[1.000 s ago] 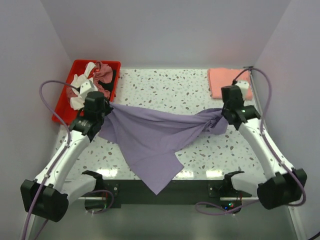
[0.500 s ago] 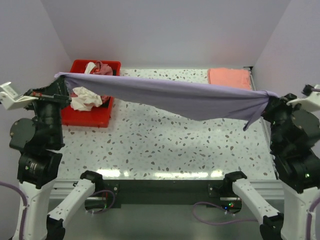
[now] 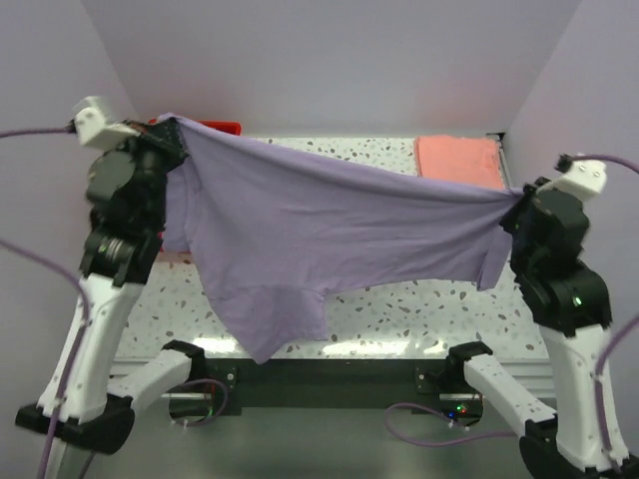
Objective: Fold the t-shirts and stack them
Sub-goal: Flatten the tshirt out
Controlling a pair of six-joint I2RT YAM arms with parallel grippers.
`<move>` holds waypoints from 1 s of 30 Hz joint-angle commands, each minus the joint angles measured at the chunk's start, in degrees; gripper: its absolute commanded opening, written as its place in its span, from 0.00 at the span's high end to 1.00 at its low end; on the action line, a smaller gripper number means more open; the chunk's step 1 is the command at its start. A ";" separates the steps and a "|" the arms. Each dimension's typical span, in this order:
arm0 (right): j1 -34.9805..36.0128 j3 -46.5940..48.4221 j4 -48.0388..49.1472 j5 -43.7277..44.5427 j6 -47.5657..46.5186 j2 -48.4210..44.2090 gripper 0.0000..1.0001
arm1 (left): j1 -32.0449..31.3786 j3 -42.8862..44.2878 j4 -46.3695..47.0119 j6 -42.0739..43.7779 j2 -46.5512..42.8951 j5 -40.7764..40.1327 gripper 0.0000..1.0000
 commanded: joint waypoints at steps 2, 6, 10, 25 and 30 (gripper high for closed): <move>-0.56 -10.87 4.49 4.98 1.44 12.88 0.94 | 0.79 -2.22 6.51 2.69 17.50 -1.31 0.96; -6.61 -16.08 11.18 -0.26 2.06 26.24 0.83 | 0.79 7.40 3.99 4.54 41.63 -0.08 0.73; -11.64 -10.92 10.40 -6.08 2.32 39.33 0.14 | 0.70 22.46 -10.40 3.57 56.28 2.20 0.00; -11.64 -25.89 16.18 -19.87 7.05 19.07 0.01 | -5.88 -13.78 -5.61 -3.28 28.29 10.04 0.00; -11.64 -32.16 19.80 -22.95 9.70 13.08 0.01 | -14.15 -31.73 -8.58 -7.85 14.49 11.96 0.00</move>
